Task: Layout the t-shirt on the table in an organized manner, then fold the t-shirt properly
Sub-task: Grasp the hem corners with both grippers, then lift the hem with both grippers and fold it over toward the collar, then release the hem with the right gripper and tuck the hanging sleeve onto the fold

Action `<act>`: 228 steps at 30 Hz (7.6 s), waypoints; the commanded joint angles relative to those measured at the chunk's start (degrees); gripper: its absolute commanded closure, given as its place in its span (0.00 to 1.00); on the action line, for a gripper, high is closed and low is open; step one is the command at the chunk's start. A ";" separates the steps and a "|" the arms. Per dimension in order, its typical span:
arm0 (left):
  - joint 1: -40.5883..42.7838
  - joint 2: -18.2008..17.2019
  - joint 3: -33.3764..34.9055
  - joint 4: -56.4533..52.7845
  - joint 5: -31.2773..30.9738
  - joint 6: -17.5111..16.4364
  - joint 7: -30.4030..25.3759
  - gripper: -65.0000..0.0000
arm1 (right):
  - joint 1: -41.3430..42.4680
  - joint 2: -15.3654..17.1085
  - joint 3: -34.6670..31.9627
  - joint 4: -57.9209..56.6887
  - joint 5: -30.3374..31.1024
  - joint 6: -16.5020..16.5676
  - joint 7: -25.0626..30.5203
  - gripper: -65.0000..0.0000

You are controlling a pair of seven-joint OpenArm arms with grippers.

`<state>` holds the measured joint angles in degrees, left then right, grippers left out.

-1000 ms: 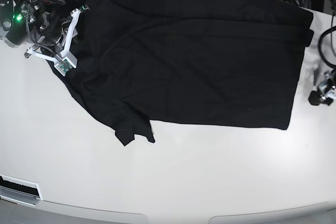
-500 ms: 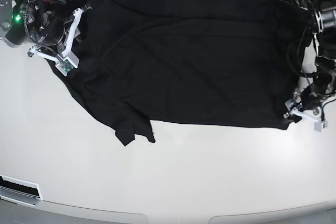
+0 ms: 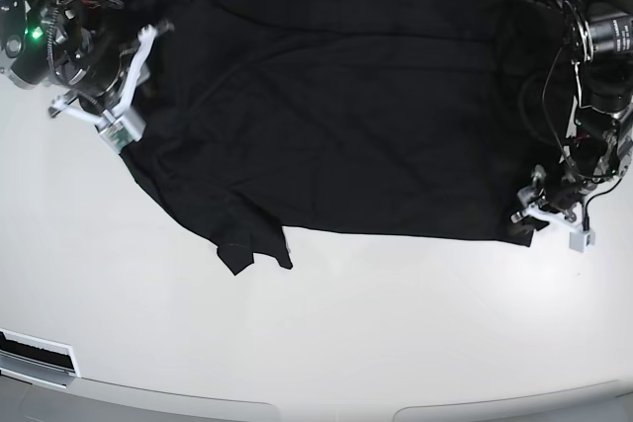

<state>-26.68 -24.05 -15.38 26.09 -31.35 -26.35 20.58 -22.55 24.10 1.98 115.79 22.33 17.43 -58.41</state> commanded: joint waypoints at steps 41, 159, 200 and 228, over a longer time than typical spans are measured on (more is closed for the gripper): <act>-0.81 -1.64 0.04 0.31 2.16 0.22 1.73 1.00 | 41.27 -4.26 0.31 -64.19 5.84 13.20 13.68 0.38; 1.18 -20.74 14.64 7.98 -48.70 -13.65 57.83 1.00 | 21.40 8.85 12.26 -28.50 31.43 22.57 -17.81 1.00; 6.69 -21.53 14.62 7.93 -45.62 -13.65 48.41 0.43 | 29.27 -3.69 12.26 -43.30 16.13 10.45 5.55 0.33; 6.67 -21.51 14.62 7.93 -46.07 -13.65 46.71 0.43 | 31.91 -10.56 12.26 -44.24 40.68 22.57 -15.65 1.00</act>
<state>-18.90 -43.97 -0.38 33.47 -76.14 -39.57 67.46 8.75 12.78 14.00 71.29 62.41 39.72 -74.22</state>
